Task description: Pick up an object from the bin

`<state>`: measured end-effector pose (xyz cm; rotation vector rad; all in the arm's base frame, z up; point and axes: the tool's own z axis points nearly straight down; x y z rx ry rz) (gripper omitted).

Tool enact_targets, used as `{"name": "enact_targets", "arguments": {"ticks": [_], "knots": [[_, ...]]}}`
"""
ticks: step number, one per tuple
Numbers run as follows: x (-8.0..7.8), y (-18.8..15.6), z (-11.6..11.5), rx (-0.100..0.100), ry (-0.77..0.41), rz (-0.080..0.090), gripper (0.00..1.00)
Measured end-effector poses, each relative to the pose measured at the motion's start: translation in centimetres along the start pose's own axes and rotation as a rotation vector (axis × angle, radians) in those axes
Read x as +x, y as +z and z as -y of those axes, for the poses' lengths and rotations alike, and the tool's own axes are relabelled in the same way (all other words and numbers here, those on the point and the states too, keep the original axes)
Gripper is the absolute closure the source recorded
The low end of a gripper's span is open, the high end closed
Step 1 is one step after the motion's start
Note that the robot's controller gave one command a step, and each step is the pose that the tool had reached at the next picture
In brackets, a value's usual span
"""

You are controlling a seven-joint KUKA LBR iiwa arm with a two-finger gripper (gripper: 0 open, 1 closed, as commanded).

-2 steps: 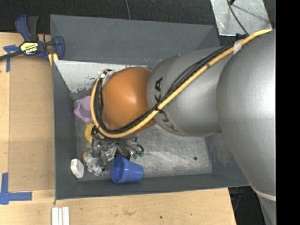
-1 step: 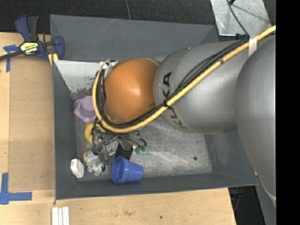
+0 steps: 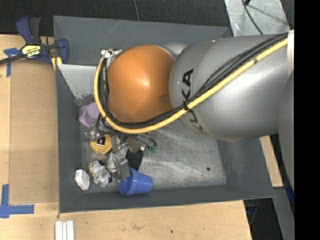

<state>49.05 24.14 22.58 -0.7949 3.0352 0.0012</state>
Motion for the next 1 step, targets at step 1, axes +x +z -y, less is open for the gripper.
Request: {"name": "enact_targets", "arguments": {"ticks": [1], "knots": [[0.02,0.03,0.0,0.0,0.001,-0.001,0.0]]}}
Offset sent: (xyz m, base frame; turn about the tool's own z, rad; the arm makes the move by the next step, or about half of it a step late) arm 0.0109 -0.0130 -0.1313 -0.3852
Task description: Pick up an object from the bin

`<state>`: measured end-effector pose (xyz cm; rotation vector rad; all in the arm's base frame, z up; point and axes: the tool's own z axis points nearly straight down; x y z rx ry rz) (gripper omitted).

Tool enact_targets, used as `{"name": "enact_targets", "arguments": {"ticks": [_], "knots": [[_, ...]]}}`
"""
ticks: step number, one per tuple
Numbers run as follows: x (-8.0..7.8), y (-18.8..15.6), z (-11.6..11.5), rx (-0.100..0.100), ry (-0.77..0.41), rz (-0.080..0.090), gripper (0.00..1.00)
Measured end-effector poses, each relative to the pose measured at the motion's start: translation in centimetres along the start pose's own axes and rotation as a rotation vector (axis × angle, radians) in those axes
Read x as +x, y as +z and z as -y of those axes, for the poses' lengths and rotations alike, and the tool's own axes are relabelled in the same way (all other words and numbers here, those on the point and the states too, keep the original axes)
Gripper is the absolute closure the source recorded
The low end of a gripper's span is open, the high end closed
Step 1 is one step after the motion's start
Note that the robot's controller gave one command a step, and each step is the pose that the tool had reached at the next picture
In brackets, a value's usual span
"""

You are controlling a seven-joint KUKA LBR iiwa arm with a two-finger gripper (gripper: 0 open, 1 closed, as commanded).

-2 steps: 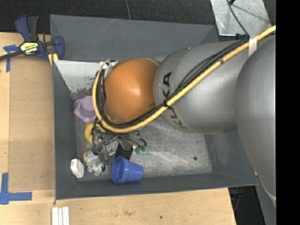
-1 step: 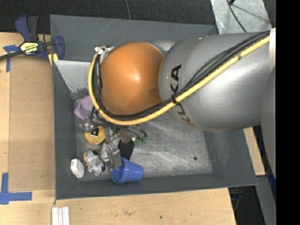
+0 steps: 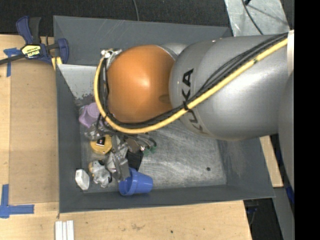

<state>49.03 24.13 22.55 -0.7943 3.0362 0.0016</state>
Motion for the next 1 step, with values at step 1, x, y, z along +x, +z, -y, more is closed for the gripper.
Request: {"name": "enact_targets", "arguments": {"ticks": [1], "knots": [[-0.19,3.26,0.4,0.001,-0.104,0.004,0.0]]}}
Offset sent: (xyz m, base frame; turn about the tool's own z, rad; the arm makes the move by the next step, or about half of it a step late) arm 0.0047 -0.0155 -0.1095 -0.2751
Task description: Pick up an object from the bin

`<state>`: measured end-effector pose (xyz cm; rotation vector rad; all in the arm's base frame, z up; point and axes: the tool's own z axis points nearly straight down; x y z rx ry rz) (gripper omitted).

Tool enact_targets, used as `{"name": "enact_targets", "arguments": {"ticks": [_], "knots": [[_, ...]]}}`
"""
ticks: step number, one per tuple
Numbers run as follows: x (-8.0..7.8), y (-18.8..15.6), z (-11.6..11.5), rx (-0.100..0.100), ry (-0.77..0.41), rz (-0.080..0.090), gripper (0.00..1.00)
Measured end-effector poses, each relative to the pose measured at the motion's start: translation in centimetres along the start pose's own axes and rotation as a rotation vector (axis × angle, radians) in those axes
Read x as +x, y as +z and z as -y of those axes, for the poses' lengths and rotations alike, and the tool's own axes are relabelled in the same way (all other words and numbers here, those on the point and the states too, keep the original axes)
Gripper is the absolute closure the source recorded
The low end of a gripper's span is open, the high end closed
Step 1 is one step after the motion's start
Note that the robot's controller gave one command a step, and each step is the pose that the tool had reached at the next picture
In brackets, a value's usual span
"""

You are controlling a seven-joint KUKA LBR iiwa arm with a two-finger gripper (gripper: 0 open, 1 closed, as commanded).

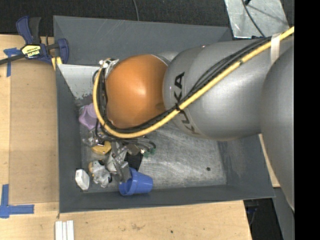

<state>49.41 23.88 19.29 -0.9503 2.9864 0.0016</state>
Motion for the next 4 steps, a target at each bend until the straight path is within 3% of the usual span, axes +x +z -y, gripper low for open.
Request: {"name": "enact_targets", "arguments": {"ticks": [1,2,3,4], "knots": [[0.5,7.1,1.0,0.0,-0.168,-0.001,0.0],[1.7,11.6,2.3,0.005,-0.232,0.016,1.0],[1.7,11.6,2.3,0.005,-0.231,0.016,1.0],[-0.1,-6.7,2.9,0.002,-0.32,0.004,1.0]]}}
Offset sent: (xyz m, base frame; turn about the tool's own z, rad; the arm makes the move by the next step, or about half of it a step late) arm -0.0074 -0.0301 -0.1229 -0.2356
